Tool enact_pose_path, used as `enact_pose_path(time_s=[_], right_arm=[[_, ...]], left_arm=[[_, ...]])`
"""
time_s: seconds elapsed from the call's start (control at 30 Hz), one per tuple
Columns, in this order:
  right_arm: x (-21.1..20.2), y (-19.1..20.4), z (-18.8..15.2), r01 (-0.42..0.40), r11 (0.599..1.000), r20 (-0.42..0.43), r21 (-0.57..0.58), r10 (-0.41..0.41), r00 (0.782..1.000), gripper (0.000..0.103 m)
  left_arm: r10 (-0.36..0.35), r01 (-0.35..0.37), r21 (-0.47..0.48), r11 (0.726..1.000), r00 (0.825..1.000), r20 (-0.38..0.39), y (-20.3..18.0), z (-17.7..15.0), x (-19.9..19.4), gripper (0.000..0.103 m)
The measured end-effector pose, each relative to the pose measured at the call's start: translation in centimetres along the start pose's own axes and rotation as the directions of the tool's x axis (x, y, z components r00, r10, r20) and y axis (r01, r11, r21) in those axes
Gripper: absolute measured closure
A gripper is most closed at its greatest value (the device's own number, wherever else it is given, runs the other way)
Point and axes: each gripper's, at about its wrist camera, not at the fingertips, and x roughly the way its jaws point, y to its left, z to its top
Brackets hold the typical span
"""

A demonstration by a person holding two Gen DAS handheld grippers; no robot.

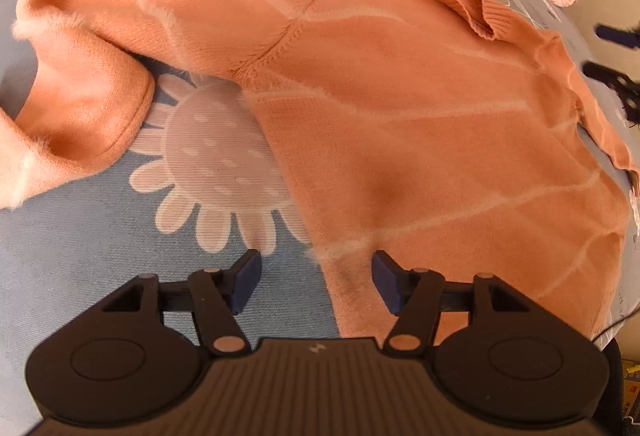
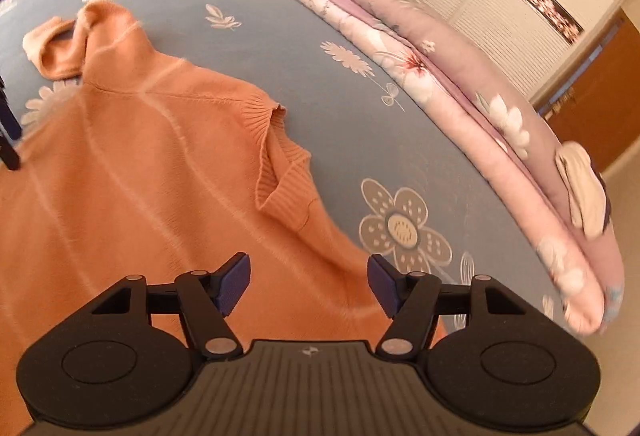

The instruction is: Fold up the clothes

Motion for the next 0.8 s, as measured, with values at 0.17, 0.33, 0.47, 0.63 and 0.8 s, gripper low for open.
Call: enact_pose_path(time_s=[0.17, 0.33, 0.47, 0.63, 0.8], right_arm=[[8.3, 0.8, 1.4, -0.069, 0.958, -0.082, -0.28, 0.048, 0.995, 0.03], [11.1, 2.0, 1.5, -0.078, 0.913, -0.144, -0.4, 0.021, 0.989, 0.094], [7.9, -0.1, 2.8, 0.092, 0.923, -0.028, -0.374, -0.11, 0.994, 0.096], [7.5, -5.7, 7.8, 0.235, 0.928, -0.024, -0.29, -0.253, 0.967, 0.097], [12.8, -11.0, 10.2, 0.263, 0.953, -0.136, -0.147, -0.283, 0.949, 0.096]], left_arm=[[0.012, -0.011, 0.066, 0.998, 1.0, -0.013, -0.9, 0.3, 0.5, 0.031], [0.004, 0.0, 0.08, 0.997, 0.999, -0.054, -0.8, 0.9, 0.7, 0.03], [0.003, 0.001, 0.029, 1.0, 0.993, -0.117, -0.5, 2.0, 0.7, 0.03], [-0.025, 0.021, -0.025, 0.999, 0.985, -0.169, -1.1, 3.3, 0.3, 0.03], [-0.039, 0.03, -0.06, 0.998, 0.987, -0.153, -2.1, 4.7, 0.0, 0.03]])
